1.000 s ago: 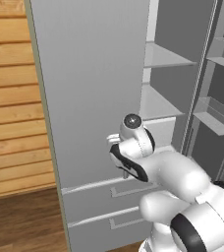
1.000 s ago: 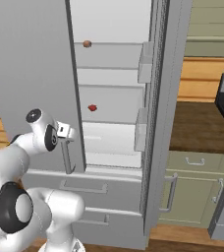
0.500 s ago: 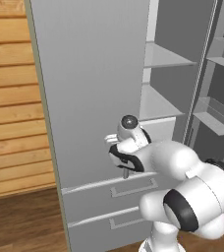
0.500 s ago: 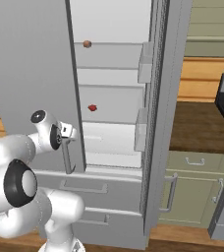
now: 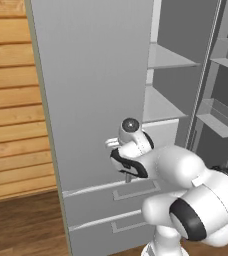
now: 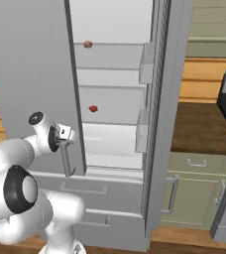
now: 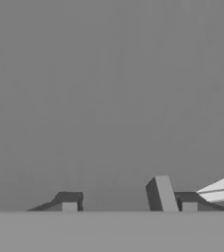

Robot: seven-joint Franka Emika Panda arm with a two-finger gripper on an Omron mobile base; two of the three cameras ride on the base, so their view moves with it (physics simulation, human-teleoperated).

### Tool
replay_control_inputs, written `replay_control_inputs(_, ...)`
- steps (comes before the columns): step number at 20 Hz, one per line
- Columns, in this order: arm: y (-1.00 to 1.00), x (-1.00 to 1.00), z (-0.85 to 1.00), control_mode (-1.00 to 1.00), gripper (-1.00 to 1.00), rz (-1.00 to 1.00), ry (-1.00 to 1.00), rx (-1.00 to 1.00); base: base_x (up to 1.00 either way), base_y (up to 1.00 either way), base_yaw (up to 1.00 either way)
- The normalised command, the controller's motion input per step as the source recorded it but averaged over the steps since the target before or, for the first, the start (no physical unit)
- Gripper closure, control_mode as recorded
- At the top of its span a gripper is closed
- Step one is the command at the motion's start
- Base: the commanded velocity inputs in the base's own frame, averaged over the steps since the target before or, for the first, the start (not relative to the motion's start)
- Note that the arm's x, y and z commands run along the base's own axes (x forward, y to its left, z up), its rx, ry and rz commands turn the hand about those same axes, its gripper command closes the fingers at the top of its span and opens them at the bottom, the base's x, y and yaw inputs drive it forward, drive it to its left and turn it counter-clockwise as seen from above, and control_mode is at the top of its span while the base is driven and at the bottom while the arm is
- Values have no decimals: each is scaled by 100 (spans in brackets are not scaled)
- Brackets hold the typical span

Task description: Take the strawberry from the fridge and place it on top of the pancake, located on the dining counter.

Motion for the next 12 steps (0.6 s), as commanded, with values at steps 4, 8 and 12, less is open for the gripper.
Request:
replay_control_inputs(4, 0, -47, -40, -100, 100, 0, 0, 2, 0, 0, 0)
replay_control_inputs(8, 0, -67, -16, -100, 100, 0, 0, 6, 0, 0, 0)
replay_control_inputs(12, 0, -98, -3, -100, 100, 0, 0, 7, 0, 0, 0)
